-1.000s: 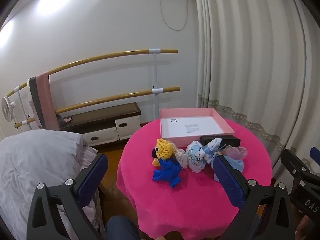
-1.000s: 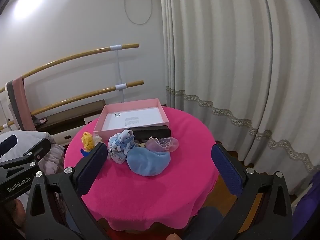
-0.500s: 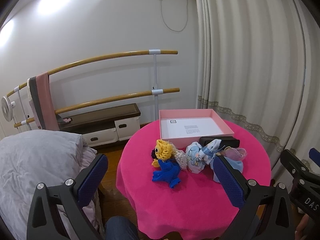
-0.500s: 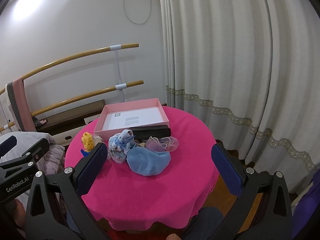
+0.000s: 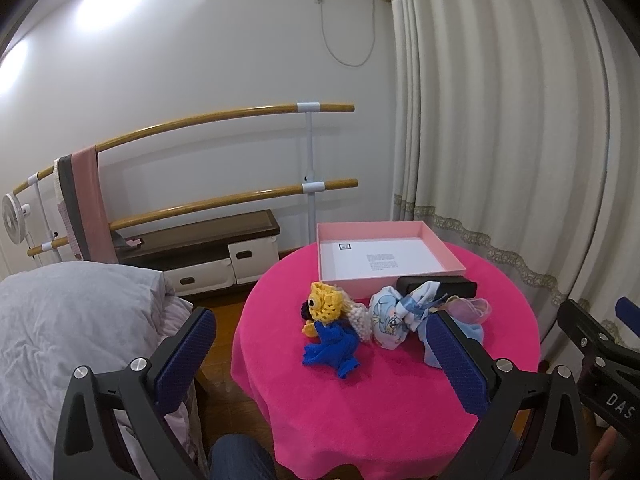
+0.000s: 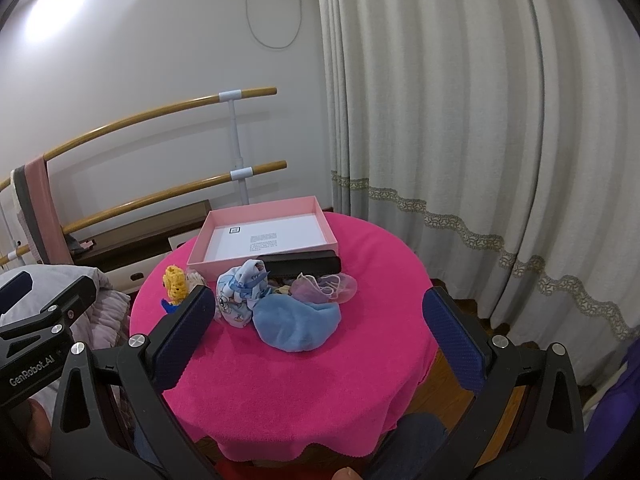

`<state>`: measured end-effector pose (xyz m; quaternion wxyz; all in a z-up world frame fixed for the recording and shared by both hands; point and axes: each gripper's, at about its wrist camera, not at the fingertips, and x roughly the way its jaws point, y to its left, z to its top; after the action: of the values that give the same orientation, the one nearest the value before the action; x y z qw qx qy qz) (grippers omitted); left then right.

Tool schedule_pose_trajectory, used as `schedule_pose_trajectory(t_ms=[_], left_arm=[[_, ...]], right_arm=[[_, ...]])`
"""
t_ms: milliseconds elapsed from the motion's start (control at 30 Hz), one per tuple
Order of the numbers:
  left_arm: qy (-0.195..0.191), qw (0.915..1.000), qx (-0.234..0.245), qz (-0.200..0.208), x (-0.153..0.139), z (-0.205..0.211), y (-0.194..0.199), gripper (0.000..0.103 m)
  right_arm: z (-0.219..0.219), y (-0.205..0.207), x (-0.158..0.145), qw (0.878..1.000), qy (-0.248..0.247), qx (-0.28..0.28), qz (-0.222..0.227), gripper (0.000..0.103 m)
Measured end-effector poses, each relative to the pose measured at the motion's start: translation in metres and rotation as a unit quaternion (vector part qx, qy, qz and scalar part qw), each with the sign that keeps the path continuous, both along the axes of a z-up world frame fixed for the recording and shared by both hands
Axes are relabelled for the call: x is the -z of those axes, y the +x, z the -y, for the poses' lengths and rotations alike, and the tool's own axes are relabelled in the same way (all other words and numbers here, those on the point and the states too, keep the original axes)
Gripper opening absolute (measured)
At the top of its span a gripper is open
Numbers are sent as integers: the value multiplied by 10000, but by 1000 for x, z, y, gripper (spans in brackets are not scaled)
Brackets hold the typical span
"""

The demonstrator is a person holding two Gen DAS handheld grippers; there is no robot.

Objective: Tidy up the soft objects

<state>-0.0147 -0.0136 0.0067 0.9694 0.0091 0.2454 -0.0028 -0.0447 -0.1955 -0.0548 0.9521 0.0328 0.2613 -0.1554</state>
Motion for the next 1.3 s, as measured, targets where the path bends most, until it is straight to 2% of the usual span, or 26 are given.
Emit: schedule_pose_trajectory(t_ms=[867, 1133, 1300], left_arm=[[-7, 10000, -7, -14, 5, 0, 1, 103], [-52, 10000, -20, -67, 13, -3, 6, 103], [-18, 9995, -61, -309, 31, -5, 23, 103]], right_arm=[[2, 0, 3, 10000, 63, -1, -29, 103], [8, 10, 13, 9998, 145, -31, -132, 103], [15, 25, 31, 9992, 208, -54, -348, 103]])
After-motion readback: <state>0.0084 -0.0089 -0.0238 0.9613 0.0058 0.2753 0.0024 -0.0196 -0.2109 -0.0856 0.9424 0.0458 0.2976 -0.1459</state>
